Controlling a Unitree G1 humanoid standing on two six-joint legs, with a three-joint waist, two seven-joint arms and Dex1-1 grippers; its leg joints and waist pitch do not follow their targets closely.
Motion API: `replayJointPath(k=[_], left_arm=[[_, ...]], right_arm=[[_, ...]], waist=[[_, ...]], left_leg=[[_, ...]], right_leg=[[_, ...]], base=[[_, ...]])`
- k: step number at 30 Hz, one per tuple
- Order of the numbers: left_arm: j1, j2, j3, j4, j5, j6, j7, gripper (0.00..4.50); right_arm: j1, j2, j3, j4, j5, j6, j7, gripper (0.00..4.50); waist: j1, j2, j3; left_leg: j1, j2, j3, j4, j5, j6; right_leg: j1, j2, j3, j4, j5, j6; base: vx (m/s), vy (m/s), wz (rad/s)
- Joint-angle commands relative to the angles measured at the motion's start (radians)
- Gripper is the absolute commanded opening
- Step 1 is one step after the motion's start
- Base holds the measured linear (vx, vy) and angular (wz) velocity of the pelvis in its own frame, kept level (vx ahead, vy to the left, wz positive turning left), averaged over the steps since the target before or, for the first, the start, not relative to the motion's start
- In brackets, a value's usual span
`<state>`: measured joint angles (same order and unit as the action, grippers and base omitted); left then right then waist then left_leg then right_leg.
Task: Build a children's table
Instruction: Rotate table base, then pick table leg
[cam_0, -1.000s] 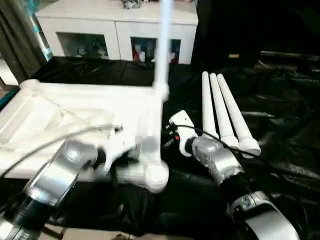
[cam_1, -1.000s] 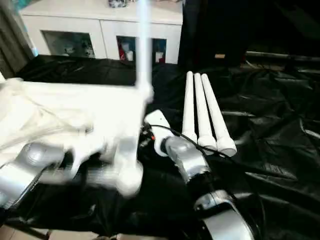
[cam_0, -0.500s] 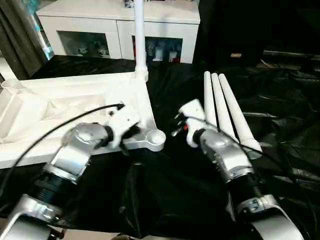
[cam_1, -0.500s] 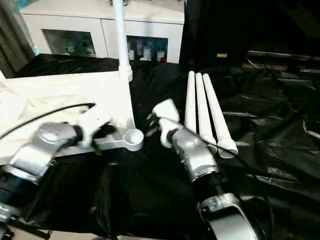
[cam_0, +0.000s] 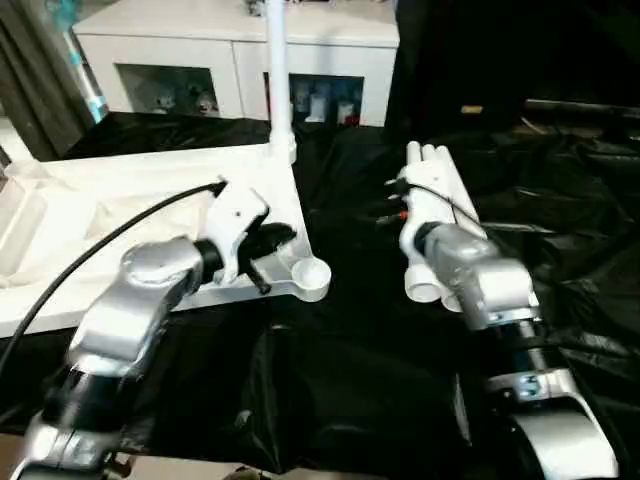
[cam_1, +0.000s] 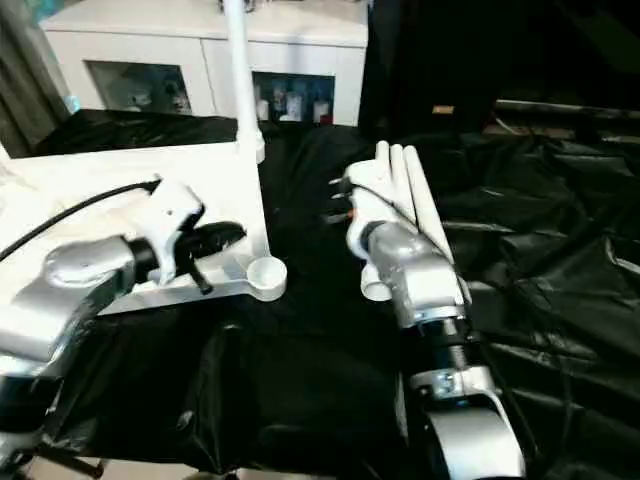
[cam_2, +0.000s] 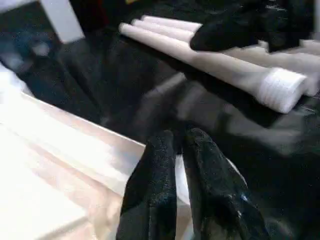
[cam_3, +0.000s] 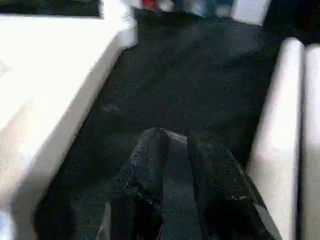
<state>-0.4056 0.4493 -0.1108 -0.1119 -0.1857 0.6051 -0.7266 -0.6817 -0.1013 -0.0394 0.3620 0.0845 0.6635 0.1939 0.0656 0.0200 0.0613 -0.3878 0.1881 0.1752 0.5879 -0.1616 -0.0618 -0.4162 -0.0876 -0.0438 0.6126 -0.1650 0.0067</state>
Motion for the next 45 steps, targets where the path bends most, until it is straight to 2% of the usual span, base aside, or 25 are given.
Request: replayJointPath(k=[1,4,7,8,9,10,13,15,16,17,23,25,28,35,39,45], left_arm=[[0.026,0.024,0.006,-0.083,-0.036,0.054,-0.034,0.84],[0.061,0.044,-0.001,-0.157,-0.071,0.088,-0.063,0.83],[0.082,0.053,-0.009,-0.211,-0.101,0.121,-0.074,1.26],[0.083,0.054,-0.009,-0.214,-0.103,0.124,-0.074,1.25],[0.083,0.054,-0.010,-0.216,-0.104,0.126,-0.074,1.34],[0.088,0.059,-0.011,-0.234,-0.116,0.146,-0.074,1.52],[0.092,0.064,-0.010,-0.245,-0.122,0.161,-0.075,1.74],[0.093,0.071,-0.017,-0.249,-0.122,0.168,-0.077,1.82],[0.093,0.075,-0.022,-0.249,-0.121,0.169,-0.078,1.97],[0.091,0.075,-0.024,-0.247,-0.120,0.170,-0.078,2.08],[0.074,0.080,-0.040,-0.240,-0.112,0.169,-0.073,2.56],[0.074,0.083,-0.048,-0.234,-0.097,0.158,-0.066,2.70],[0.075,0.091,-0.056,-0.227,-0.082,0.149,-0.059,2.79],[0.083,0.104,-0.058,-0.239,-0.090,0.157,-0.065,2.79],[0.087,0.112,-0.061,-0.247,-0.095,0.164,-0.072,2.79],[0.080,0.128,-0.071,-0.251,-0.102,0.172,-0.081,2.83]], right_arm=[[-0.030,-0.009,-0.032,-0.033,-0.008,0.083,-0.046,1.28],[-0.042,-0.017,-0.045,-0.041,-0.010,0.140,-0.081,1.55],[-0.044,-0.026,-0.061,-0.035,-0.011,0.172,-0.112,1.81],[-0.044,-0.027,-0.062,-0.035,-0.012,0.175,-0.114,1.91],[-0.044,-0.027,-0.062,-0.035,-0.012,0.178,-0.117,2.00],[-0.049,-0.031,-0.070,-0.023,-0.017,0.176,-0.123,2.07],[-0.058,-0.034,-0.080,-0.004,-0.019,0.179,-0.135,2.35],[-0.063,-0.036,-0.084,0.001,-0.018,0.187,-0.144,2.45],[-0.066,-0.039,-0.082,0.004,-0.021,0.200,-0.152,2.53],[-0.068,-0.040,-0.082,0.008,-0.021,0.201,-0.153,2.63],[-0.089,-0.045,-0.084,0.067,-0.014,0.199,-0.144,3.14],[-0.097,-0.046,-0.084,0.099,-0.014,0.196,-0.141,3.23],[-0.120,-0.051,-0.095,0.189,-0.003,0.185,-0.124,3.23],[-0.151,-0.055,-0.093,0.272,0.005,0.195,-0.107,3.23],[-0.176,-0.054,-0.109,0.341,0.018,0.183,-0.097,3.23],[-0.235,-0.073,-0.097,0.505,0.003,0.129,-0.071,3.07]], waist=[[0.006,0.011,-0.075],[0.006,0.013,-0.075],[0.007,0.011,-0.072],[0.008,0.001,-0.074],[0.008,0.004,-0.072],[0.006,-0.003,-0.072],[0.008,0.007,-0.072],[0.007,0.005,-0.072],[0.006,0.008,-0.073],[0.007,0.006,-0.074],[0.005,0.010,-0.074],[0.004,0.008,-0.076],[0.006,0.005,-0.076],[0.005,0.005,-0.077],[0.006,0.005,-0.077],[0.007,0.005,-0.076]], left_leg=[[0.022,0.020,-0.009,-0.074,-0.276,-0.065],[0.024,0.018,-0.007,-0.072,-0.277,-0.071],[0.025,0.017,-0.006,-0.072,-0.286,-0.073],[0.023,0.018,-0.006,-0.072,-0.274,-0.071],[0.023,0.017,-0.005,-0.073,-0.271,-0.071],[0.023,0.016,-0.003,-0.072,-0.275,-0.071],[0.027,0.017,-0.005,-0.071,-0.281,-0.081],[0.025,0.015,-0.004,-0.071,-0.281,-0.084],[0.025,0.015,-0.005,-0.071,-0.277,-0.084],[0.024,0.014,-0.004,-0.070,-0.270,-0.083],[0.024,0.013,-0.005,-0.068,-0.271,-0.085],[0.022,0.013,-0.005,-0.067,-0.263,-0.083],[0.022,0.013,-0.004,-0.066,-0.257,-0.079],[0.022,0.014,-0.004,-0.064,-0.247,-0.077],[0.023,0.014,-0.004,-0.063,-0.261,-0.074],[0.022,0.015,-0.004,-0.062,-0.266,-0.076]], right_leg=[[0.044,-0.032,0.029,-0.063,-0.230,-0.177],[0.042,-0.030,0.028,-0.062,-0.221,-0.173],[0.041,-0.031,0.029,-0.065,-0.244,-0.161],[0.044,-0.032,0.029,-0.063,-0.249,-0.156],[0.042,-0.031,0.030,-0.064,-0.253,-0.153],[0.040,-0.030,0.030,-0.068,-0.267,-0.144],[0.037,-0.030,0.031,-0.068,-0.286,-0.129],[0.039,-0.029,0.030,-0.067,-0.275,-0.130],[0.039,-0.028,0.030,-0.067,-0.265,-0.130],[0.041,-0.027,0.030,-0.066,-0.256,-0.129],[0.042,-0.028,0.030,-0.064,-0.247,-0.135],[0.044,-0.028,0.029,-0.063,-0.237,-0.141],[0.046,-0.030,0.029,-0.062,-0.235,-0.145],[0.047,-0.029,0.027,-0.059,-0.213,-0.161],[0.045,-0.031,0.027,-0.059,-0.235,-0.165],[0.044,-0.031,0.026,-0.057,-0.238,-0.175]], base=[[0.000,0.000,0.00],[0.000,0.000,0.00],[0.000,0.000,0.00],[0.000,0.000,0.00],[0.000,0.000,0.00],[0.000,0.000,0.00],[0.000,0.000,0.00],[0.000,0.000,0.00],[0.000,0.000,0.00],[0.000,0.000,0.00],[0.000,0.000,0.00],[0.000,0.000,0.00],[0.000,0.000,0.00],[0.000,0.000,0.00],[0.000,0.000,0.00],[0.000,0.000,0.00]])
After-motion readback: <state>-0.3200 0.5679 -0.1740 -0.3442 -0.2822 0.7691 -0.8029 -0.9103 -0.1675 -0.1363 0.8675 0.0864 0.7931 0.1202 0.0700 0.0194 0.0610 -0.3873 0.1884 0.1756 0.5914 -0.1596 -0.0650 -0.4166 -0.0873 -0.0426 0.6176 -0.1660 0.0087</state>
